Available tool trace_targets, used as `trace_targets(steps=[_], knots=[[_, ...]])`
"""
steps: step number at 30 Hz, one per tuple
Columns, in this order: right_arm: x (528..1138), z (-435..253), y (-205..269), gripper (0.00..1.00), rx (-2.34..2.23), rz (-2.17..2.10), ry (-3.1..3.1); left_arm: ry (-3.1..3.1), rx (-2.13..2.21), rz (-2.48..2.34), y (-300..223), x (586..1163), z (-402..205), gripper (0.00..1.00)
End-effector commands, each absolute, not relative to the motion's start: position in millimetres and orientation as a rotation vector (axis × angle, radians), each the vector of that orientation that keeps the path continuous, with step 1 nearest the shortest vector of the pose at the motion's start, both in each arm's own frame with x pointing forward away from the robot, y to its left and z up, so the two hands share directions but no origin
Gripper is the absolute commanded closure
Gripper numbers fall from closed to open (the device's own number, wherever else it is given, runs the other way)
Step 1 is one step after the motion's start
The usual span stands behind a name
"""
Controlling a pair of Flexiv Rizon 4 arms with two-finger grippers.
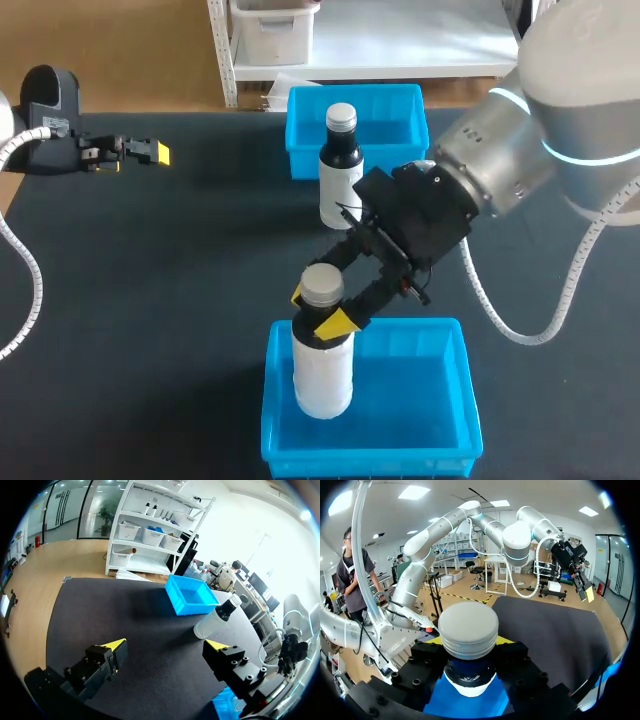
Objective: Pick up the bottle, and place it in the far bin if it is heavy, or in the near bin if it is light.
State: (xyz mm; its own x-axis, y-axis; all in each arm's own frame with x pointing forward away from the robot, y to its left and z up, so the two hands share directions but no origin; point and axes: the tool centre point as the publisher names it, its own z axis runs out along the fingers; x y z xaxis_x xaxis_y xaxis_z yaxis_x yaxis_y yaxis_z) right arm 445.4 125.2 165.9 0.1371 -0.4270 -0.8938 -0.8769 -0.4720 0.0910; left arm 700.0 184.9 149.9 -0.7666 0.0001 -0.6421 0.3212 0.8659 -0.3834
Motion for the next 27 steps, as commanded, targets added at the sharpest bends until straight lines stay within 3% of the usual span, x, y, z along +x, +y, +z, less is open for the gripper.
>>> trace_targets(steps=[1, 27], knots=[[443.1, 162.5, 119.3, 1.00, -1.952, 1.289, 1.253, 2.374, 0.231, -0.636, 184.9, 700.0, 149.9, 0.00], [448.8, 138.6, 120.9, 1.00, -1.977, 1.243, 1.232, 2.374, 0.231, -0.636, 184.9, 700.0, 149.9, 0.00]])
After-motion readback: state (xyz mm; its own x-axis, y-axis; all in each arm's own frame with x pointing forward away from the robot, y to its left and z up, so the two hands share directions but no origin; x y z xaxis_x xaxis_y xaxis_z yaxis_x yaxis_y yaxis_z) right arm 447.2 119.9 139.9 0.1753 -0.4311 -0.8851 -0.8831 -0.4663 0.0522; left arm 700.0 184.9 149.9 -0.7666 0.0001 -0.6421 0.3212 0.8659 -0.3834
